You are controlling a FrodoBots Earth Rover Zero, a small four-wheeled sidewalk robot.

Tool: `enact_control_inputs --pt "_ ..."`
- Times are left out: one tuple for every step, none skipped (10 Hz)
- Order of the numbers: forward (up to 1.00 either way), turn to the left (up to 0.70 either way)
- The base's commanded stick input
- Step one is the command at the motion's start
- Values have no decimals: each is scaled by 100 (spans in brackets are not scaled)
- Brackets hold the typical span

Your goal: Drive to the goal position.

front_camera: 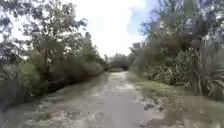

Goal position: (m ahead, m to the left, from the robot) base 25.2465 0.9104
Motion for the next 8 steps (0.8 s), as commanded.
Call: enact_control_inputs --pt "100 -27" --pt "100 -13" --pt "100 0" --pt "100 0" --pt "100 0" --pt "100 0" --pt "100 0" --pt "100 0"
